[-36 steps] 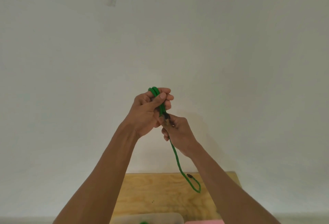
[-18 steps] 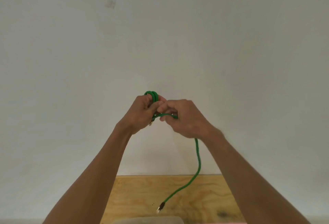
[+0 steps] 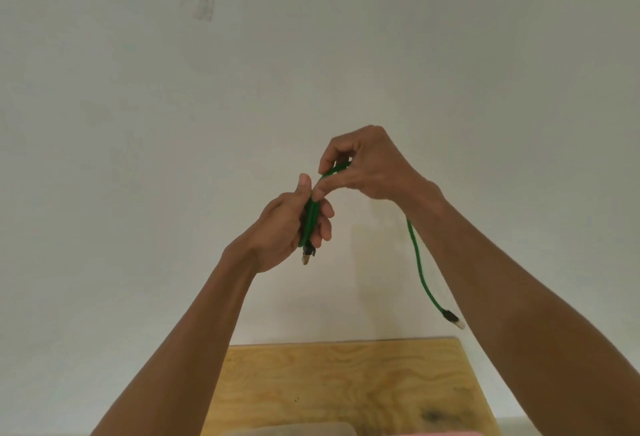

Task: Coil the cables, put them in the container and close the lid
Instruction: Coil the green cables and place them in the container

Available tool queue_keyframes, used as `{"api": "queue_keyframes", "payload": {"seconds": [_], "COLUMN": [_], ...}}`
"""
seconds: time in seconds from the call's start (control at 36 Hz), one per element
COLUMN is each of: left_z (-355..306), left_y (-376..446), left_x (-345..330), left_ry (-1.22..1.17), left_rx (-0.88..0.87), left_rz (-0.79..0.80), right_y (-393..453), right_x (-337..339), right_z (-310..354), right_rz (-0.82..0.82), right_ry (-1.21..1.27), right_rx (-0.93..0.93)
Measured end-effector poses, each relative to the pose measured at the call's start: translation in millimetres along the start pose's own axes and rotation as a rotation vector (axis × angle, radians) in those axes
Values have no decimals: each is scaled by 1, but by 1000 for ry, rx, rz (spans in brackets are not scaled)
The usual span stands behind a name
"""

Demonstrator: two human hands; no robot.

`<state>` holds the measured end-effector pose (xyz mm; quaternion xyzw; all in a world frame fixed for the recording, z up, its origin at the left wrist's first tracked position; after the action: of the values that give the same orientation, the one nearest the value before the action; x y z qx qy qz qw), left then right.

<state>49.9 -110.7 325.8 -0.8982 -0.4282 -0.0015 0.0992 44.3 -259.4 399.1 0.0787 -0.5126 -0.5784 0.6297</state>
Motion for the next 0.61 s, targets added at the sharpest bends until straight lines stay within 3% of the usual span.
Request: {"api": "queue_keyframes", "payload": {"seconds": [0.25,0.33,0.44,0.61], "left_z": [-9,-13,-22,-31], "left_y": [-5,-1,3,10], "left_x": [-42,-48,-38,-7], "left_ry": [-222,-347,-450,-328], "left_rx": [-68,-118,-165,-209], "left_rz": [200,208,138,-67], "right_y": [-27,-55,-88,-105], "right_x": [-22,-54,-93,-114], "right_z": [-44,-47,-43,-22], "right_rz": [-344,-352,-453,-341], "right_ry": [401,603,679,574], "right_rx": [-242,-343,-570,-492]}}
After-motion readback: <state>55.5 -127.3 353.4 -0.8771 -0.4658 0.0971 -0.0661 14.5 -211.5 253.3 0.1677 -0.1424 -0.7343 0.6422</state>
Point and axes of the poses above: each hand's wrist, its own y-axis towards the middle knuckle, its own x-axis out of the back of the hand, z = x × y, the point moved 4 cm from there along y, towards the middle knuckle, and after that the axes turned 13 degrees about x, right-handed, at the moved point
